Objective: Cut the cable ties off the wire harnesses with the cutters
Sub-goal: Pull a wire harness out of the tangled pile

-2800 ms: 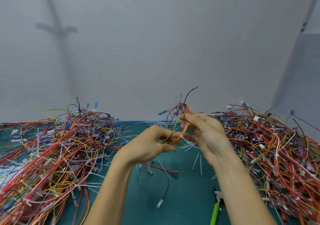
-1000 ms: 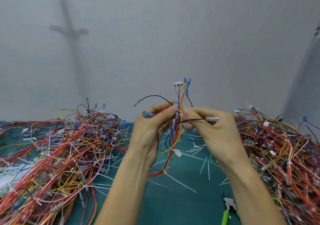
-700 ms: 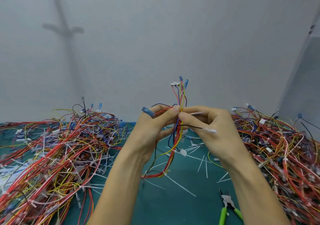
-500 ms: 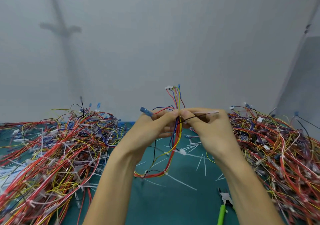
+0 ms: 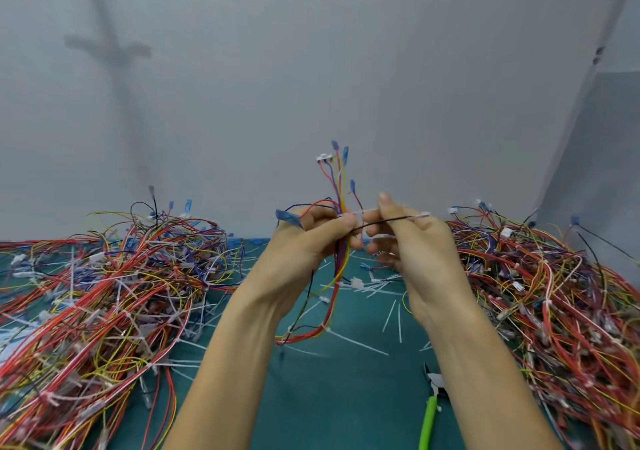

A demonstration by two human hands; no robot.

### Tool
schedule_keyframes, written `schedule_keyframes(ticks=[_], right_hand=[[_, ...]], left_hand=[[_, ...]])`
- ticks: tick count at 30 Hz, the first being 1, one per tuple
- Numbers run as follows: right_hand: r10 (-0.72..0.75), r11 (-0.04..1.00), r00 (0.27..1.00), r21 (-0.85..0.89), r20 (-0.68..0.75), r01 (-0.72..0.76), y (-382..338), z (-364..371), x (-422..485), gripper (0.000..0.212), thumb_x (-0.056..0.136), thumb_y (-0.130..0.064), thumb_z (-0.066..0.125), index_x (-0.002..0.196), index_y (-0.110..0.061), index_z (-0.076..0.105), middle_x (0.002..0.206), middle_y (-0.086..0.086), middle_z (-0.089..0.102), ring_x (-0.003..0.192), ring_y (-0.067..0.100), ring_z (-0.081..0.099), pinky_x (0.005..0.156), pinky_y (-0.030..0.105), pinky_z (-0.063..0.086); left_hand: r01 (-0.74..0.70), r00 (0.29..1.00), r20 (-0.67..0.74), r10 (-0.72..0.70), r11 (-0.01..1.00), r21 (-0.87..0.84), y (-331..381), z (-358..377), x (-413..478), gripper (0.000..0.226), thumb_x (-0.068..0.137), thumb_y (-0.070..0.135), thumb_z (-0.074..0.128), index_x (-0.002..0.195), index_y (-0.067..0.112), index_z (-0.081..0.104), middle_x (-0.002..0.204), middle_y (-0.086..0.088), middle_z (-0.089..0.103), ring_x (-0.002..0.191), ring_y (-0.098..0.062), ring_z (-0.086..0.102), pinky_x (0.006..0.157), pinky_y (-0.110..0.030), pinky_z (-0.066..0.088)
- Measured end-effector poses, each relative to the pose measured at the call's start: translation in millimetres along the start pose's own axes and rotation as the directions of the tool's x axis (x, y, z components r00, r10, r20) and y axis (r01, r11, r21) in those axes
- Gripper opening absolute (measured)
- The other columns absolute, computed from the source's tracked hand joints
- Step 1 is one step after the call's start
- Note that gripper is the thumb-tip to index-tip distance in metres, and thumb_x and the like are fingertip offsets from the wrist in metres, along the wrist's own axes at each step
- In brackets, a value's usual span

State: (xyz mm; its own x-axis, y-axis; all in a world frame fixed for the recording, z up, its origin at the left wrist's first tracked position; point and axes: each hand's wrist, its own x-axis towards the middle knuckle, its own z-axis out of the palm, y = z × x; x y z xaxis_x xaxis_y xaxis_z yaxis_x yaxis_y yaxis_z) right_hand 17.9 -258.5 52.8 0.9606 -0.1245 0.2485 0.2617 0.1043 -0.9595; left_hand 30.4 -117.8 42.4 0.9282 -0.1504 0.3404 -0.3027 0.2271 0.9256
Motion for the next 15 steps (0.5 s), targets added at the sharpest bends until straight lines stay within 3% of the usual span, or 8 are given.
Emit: schedule_keyframes(ticks=[2, 5, 8, 10, 12, 14, 15], right_hand=[[0.027, 0.998, 0.999, -0.059, 0.031, -0.025, 0.6, -4.4, 1.7, 0.035, 0.095, -0.043, 0.058, 0.072, -0.022, 0.074, 0.064, -0.006, 0.068, 0.051, 0.008, 0.059, 0.052, 0.020, 0.044], [0.005, 0.975, 0.998, -0.221, 0.062, 0.009, 5.1, -13.9, 4.7, 0.027, 0.094, -0.041, 0.060, 0.081, -0.020, 0.070, 0.065, -0.008, 0.069, 0.053, 0.008, 0.061, 0.054, 0.022, 0.044], [-0.010, 0.873, 0.994, -0.484, 0.113, 0.064, 10.6, -32.0, 3.9, 0.013, 0.091, -0.033, 0.066, 0.087, -0.021, 0.068, 0.071, -0.005, 0.071, 0.055, 0.008, 0.063, 0.060, 0.026, 0.047], [0.076, 0.670, 0.974, -0.735, 0.213, 0.108, 11.5, -49.0, -1.3, 0.013, 0.089, -0.039, 0.067, 0.091, -0.026, 0.065, 0.081, -0.006, 0.070, 0.064, 0.008, 0.066, 0.063, 0.027, 0.049], [0.238, 0.304, 0.940, -0.938, 0.243, 0.165, 12.1, -65.9, -10.1, 0.021, 0.090, -0.050, 0.062, 0.093, -0.029, 0.060, 0.089, -0.008, 0.064, 0.079, 0.012, 0.063, 0.071, 0.031, 0.050], [0.365, -0.034, 0.916, -0.980, 0.169, 0.194, 15.6, -80.0, -20.5, 0.038, 0.090, -0.064, 0.050, 0.085, -0.026, 0.053, 0.086, -0.006, 0.057, 0.082, 0.016, 0.057, 0.075, 0.034, 0.047], [0.409, -0.133, 0.903, -0.971, 0.130, 0.200, 19.4, -85.1, -26.0, 0.047, 0.090, -0.070, 0.043, 0.078, -0.025, 0.048, 0.080, -0.006, 0.052, 0.078, 0.016, 0.053, 0.074, 0.035, 0.044]], left_hand=[[0.013, 1.000, -0.010, -0.013, 1.000, -0.009, 0.3, -2.5, -0.6, 0.003, 0.088, 0.009, 0.067, 0.086, 0.012, 0.068, 0.078, -0.007, 0.070, 0.063, -0.012, 0.063, 0.065, -0.023, 0.050], [0.025, 0.999, -0.031, -0.026, 1.000, -0.008, -0.9, -3.5, -1.3, 0.019, 0.077, 0.012, 0.073, 0.092, 0.009, 0.064, 0.080, -0.004, 0.072, 0.063, -0.011, 0.062, 0.063, -0.019, 0.050], [0.037, 0.994, -0.099, -0.038, 0.999, -0.020, 0.9, -3.1, -0.7, 0.021, 0.082, -0.009, 0.065, 0.088, 0.010, 0.059, 0.073, 0.005, 0.071, 0.065, -0.008, 0.063, 0.063, -0.016, 0.050], [0.034, 0.990, -0.135, -0.032, 0.999, 0.010, 3.2, -5.0, 0.1, 0.029, 0.081, -0.015, 0.061, 0.084, 0.014, 0.056, 0.070, 0.008, 0.068, 0.069, -0.008, 0.062, 0.066, -0.018, 0.048], [0.026, 0.989, -0.145, -0.020, 0.999, 0.041, 4.5, -7.9, 0.1, 0.035, 0.077, -0.020, 0.060, 0.083, 0.014, 0.053, 0.073, 0.006, 0.064, 0.071, -0.012, 0.058, 0.070, -0.024, 0.046], [0.021, 0.991, -0.137, -0.013, 0.998, 0.059, 5.9, -9.5, -0.3, 0.039, 0.076, -0.024, 0.057, 0.085, 0.014, 0.051, 0.080, 0.002, 0.059, 0.069, -0.013, 0.054, 0.069, -0.025, 0.044], [0.023, 0.991, -0.131, -0.014, 0.998, 0.065, 5.8, -10.1, -0.3, 0.040, 0.076, -0.025, 0.056, 0.087, 0.014, 0.051, 0.083, 0.001, 0.058, 0.070, -0.013, 0.056, 0.068, -0.023, 0.045]])
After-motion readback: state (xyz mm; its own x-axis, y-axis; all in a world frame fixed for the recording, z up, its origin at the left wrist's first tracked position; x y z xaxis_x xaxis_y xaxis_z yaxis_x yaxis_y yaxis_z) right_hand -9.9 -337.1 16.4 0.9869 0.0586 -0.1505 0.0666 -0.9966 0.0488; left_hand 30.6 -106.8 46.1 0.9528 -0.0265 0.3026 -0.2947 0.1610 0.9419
